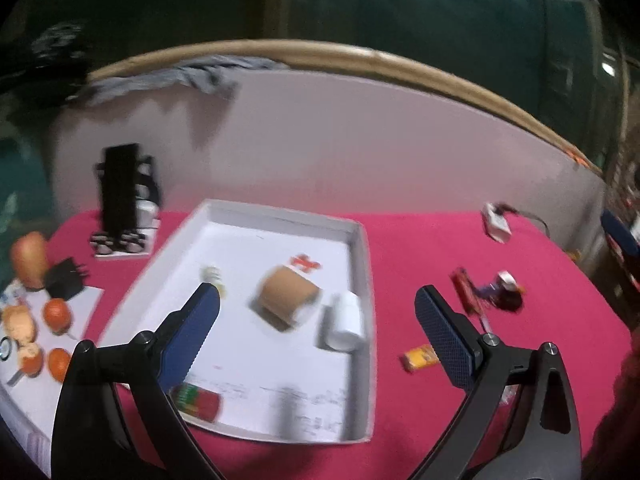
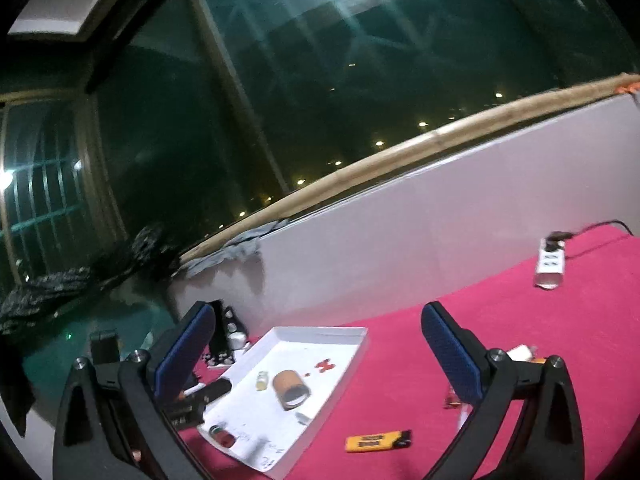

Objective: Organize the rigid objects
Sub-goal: 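Withdraw both grippers from the tray toward the remaining items on the table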

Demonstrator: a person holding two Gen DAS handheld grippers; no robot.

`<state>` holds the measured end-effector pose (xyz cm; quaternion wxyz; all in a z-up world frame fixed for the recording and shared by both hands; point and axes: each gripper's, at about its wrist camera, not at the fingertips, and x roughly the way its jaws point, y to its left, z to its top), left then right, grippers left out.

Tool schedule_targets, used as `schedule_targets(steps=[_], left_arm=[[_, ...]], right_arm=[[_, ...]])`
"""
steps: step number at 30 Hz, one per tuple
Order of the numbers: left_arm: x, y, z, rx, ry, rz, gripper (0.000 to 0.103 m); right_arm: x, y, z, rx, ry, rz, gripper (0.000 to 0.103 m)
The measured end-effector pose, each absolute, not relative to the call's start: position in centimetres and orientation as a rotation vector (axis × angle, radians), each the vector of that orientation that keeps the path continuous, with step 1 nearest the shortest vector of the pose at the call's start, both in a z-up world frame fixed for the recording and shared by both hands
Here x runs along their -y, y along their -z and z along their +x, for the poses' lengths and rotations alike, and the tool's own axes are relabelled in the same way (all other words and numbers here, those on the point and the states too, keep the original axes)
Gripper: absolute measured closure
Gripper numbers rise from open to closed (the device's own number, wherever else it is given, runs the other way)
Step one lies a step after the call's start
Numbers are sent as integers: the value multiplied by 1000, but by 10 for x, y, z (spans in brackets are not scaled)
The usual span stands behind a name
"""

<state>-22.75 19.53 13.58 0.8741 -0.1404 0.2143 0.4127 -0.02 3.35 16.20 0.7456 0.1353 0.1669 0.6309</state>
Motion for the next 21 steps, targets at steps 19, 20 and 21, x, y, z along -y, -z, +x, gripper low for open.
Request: schedule_targets(steps=[19, 20, 21], left_arm=[[-185, -51, -63, -794, -464, -297, 4], [-185, -47, -56, -811, -455, -286, 4], [-186, -44, -52, -823, -456, -276, 4]], right_arm=[[36, -111, 79, -521, -1160, 424, 0], [38, -110, 81, -520, -1157, 426, 0], [41, -109, 83, -521, -1151, 429, 0]])
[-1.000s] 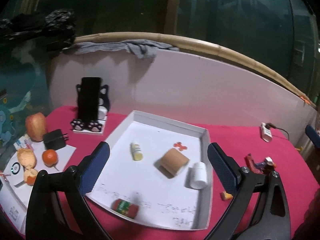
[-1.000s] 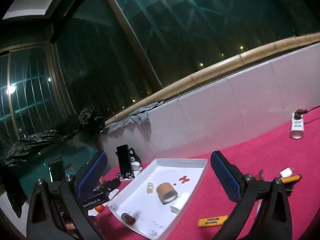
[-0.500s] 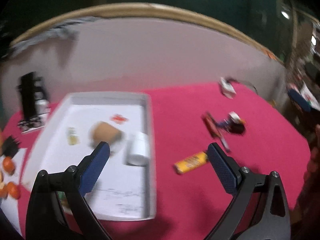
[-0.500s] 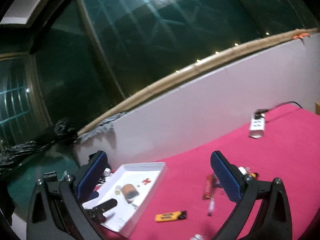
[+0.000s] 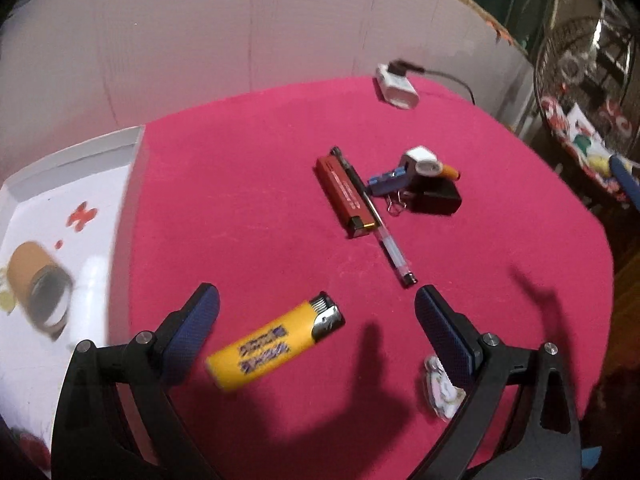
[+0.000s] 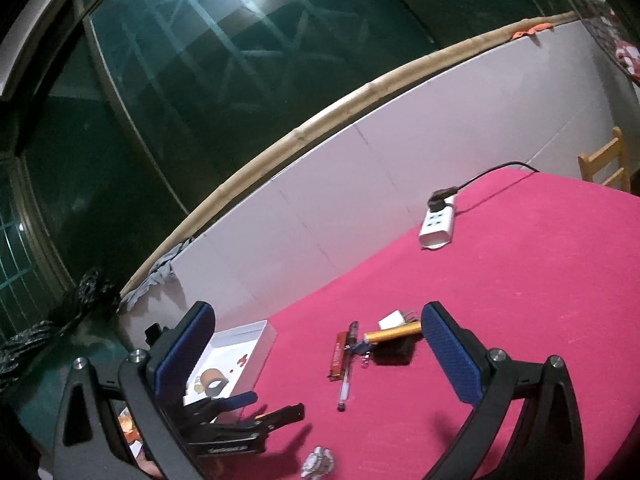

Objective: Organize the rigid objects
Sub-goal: 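Withdraw both grippers from the tray toward the remaining items on the table, then grasp the yellow lighter with the left gripper while the right tool moves toward the cartoon badge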

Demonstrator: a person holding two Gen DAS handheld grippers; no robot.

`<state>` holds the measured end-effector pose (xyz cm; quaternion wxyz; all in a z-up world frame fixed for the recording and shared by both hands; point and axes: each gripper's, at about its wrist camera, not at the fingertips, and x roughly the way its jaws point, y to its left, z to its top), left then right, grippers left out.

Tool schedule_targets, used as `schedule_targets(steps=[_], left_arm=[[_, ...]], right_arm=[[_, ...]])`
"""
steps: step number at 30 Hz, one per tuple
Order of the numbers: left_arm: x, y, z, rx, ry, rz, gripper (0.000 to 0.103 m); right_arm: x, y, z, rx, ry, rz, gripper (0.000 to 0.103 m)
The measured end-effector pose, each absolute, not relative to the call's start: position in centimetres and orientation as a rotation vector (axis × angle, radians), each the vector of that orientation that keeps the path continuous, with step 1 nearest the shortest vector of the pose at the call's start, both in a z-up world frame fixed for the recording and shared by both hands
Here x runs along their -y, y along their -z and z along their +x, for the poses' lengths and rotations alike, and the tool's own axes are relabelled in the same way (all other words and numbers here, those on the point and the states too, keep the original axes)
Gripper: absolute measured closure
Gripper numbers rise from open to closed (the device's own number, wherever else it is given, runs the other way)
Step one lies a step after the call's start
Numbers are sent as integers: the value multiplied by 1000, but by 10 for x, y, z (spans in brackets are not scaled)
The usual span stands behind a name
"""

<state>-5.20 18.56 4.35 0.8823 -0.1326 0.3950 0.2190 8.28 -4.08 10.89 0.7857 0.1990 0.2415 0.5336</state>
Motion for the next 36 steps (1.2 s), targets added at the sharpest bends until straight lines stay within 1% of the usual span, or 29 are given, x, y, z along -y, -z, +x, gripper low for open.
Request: schedule_targets(steps=[4, 9, 12, 13, 14, 15, 16, 17, 18, 21, 24, 26, 27, 28, 36], left_arm=[[-179, -26, -46, -893, -419, -278, 4], [-148, -28, -68, -908, -332, -224, 4], [-140, -36, -77, -875, -344, -213, 6], [-142, -39, -78, -864, -371, -196, 10], [-144, -40, -78, -863, -395, -186, 18], [-147, -41, -77, -864, -421, -176, 24], [-151, -40, -78, -868, -440, -175, 35], [-156, -38, -80, -877, -451, -184, 42], [-161, -34, -80, -890, -462, -199, 43], [-159, -29, -82, -894, -467, -198, 44], [-154, -28, -77, -888, -476, -183, 45], [-152, -28, -78, -867, -482, -181, 67], [-151, -29, -77, -859, -490, -177, 75], [-150, -29, -79, -850, -491, -178, 80], [-142, -35, -93, -793, -485, -214, 80]], right_arm=[[47, -103, 91, -535, -1133, 444, 0], [49, -96, 100, -566, -1115, 469, 0], [49, -92, 104, -582, -1111, 478, 0], [49, -91, 104, -588, -1111, 480, 0], [49, -90, 104, -594, -1113, 481, 0], [48, -90, 104, -600, -1115, 482, 0], [48, -90, 104, -606, -1119, 480, 0], [48, -90, 103, -605, -1122, 475, 0], [47, -90, 102, -602, -1123, 471, 0], [46, -91, 98, -587, -1114, 432, 0], [38, -89, 91, -593, -1098, 340, 0], [31, -87, 82, -587, -1097, 240, 0], [28, -85, 76, -580, -1103, 177, 0], [26, -83, 69, -574, -1119, 119, 0], [8, -49, 16, -593, -1301, -295, 0]])
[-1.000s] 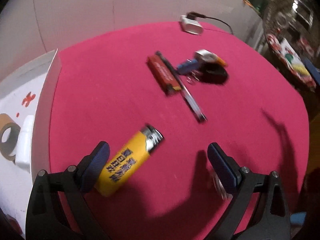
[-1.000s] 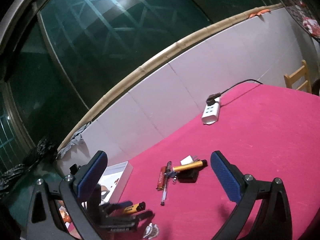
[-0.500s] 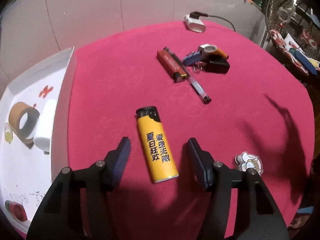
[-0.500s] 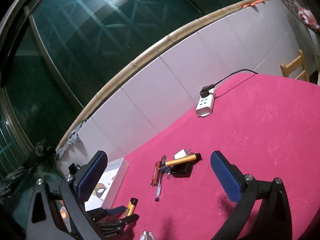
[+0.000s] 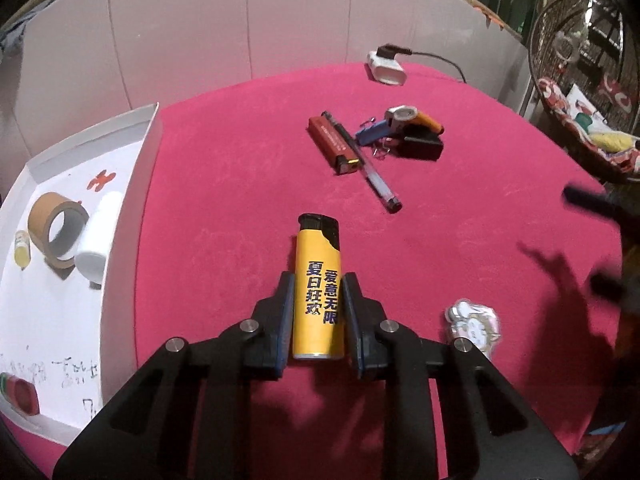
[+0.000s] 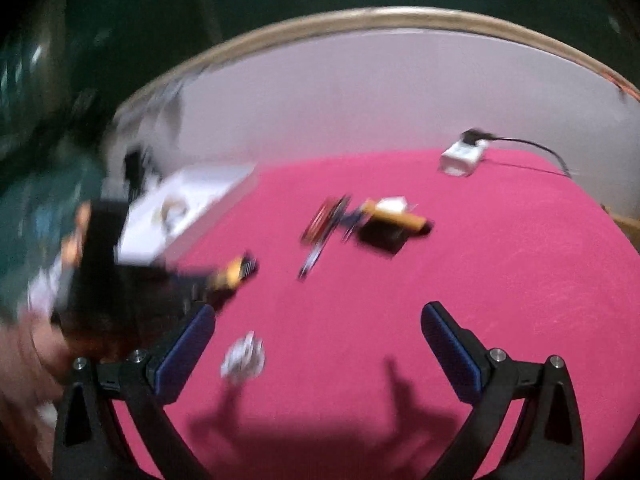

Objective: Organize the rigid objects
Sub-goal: 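Grasp the yellow lighter with the left gripper while the right tool moves toward the cartoon badge, then lift the lighter with the left gripper while the right gripper grasps the cartoon acrylic badge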

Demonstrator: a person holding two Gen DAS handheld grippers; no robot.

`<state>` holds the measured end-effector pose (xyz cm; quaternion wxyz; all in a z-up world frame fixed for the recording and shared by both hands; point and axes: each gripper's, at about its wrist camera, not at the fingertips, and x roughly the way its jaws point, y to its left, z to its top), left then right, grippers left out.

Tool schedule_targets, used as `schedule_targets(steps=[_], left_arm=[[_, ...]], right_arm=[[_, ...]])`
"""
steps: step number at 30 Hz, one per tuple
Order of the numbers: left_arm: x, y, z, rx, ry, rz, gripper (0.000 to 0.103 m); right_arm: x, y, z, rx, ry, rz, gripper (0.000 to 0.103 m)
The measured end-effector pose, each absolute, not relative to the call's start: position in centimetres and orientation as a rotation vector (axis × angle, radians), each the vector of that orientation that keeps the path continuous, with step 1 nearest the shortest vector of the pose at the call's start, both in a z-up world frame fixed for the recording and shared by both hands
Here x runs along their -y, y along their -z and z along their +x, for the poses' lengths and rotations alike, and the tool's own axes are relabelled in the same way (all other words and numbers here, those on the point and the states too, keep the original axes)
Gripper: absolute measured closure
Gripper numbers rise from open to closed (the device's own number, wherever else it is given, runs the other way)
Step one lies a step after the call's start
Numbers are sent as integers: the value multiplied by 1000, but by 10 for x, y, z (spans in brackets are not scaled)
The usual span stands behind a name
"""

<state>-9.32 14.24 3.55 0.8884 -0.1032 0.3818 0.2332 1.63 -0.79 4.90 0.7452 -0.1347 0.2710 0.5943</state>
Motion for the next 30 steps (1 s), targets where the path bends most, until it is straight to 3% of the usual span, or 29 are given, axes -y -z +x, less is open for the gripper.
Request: schedule_targets(steps=[4, 8, 11, 20, 23, 30], left_arm=[[-137, -47, -102, -757, -482, -221, 80], [-133, -58, -110, -720, -474, -229, 80], [-133, -63, -116, -700, -476, -240, 80], [-133, -65, -122, -677, -468, -273, 80], [-133, -67, -125, -665, -472, -277, 80], [-130, -79, -133, -624, -481, -267, 80]], right_arm=[[-6, -33, -8, -599, -1376, -421, 1], [-26, -21, -26, -620, -1404, -519, 19], [-36, -12, -26, -674, -1384, -569, 38], [-46, -14, -29, -664, -1348, -616, 41], [-50, -15, -29, -662, -1346, -620, 65], [-41, -25, -24, -678, -1337, -558, 66]])
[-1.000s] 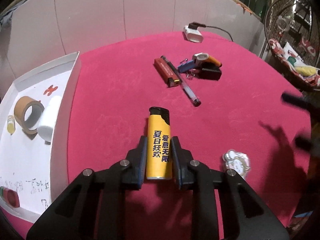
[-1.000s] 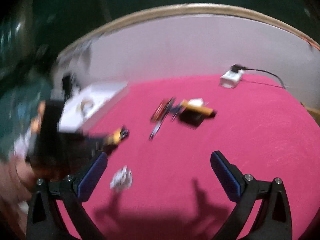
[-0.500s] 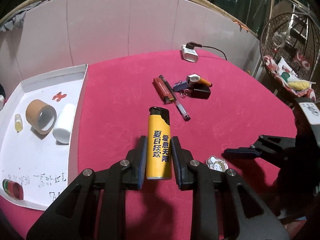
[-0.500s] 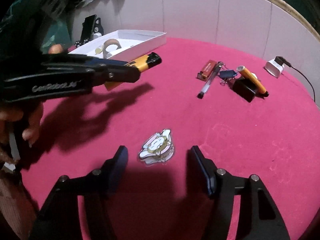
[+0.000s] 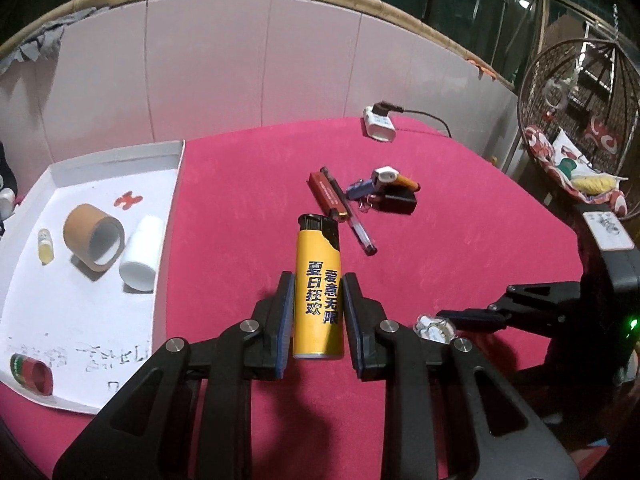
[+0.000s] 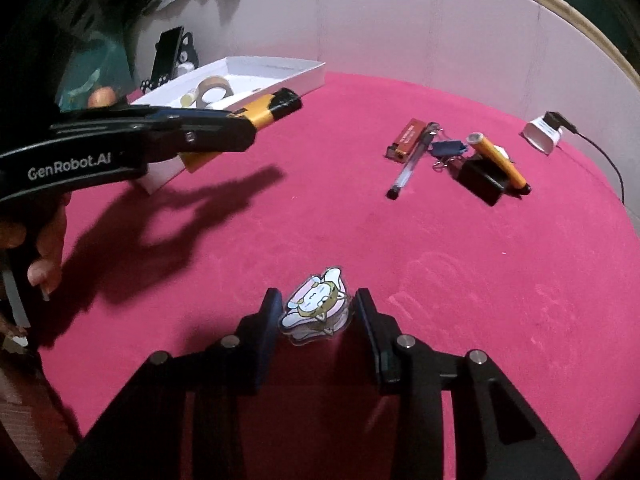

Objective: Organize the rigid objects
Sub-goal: 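Lift the lighter with the left gripper while the right gripper grasps the cartoon acrylic badge, then carry the yellow lighter and the badge over the white tray with both grippers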

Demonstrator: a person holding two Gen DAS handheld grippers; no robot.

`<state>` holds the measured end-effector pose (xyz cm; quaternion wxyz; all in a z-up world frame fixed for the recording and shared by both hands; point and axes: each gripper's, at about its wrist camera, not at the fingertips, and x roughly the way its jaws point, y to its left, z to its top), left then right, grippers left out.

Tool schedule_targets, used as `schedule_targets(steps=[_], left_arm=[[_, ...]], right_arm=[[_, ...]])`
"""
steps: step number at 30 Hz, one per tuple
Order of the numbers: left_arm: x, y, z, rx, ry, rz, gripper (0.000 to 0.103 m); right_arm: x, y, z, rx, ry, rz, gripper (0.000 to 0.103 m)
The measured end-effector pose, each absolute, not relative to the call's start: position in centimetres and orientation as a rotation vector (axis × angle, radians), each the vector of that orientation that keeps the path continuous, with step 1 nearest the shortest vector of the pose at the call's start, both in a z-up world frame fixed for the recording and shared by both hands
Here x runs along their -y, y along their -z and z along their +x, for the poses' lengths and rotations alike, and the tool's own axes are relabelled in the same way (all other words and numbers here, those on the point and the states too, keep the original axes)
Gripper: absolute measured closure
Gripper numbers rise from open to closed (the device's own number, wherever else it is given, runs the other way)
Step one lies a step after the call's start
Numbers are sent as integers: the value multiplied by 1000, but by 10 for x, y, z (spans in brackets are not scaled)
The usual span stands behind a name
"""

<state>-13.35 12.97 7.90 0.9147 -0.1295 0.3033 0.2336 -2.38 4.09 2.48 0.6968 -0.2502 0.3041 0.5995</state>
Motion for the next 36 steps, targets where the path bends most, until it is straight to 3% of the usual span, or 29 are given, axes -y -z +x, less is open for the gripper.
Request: schedule_targets(steps=[14, 36], left_arm=[[-125, -103, -155, -546, -553, -222, 80], [-146, -127, -215, -428, -696, -254, 80]], right_arm=[[-30, -90, -21, -525, -1311, -384, 66], [-56, -136, -36, -424, -1364, -350, 66]])
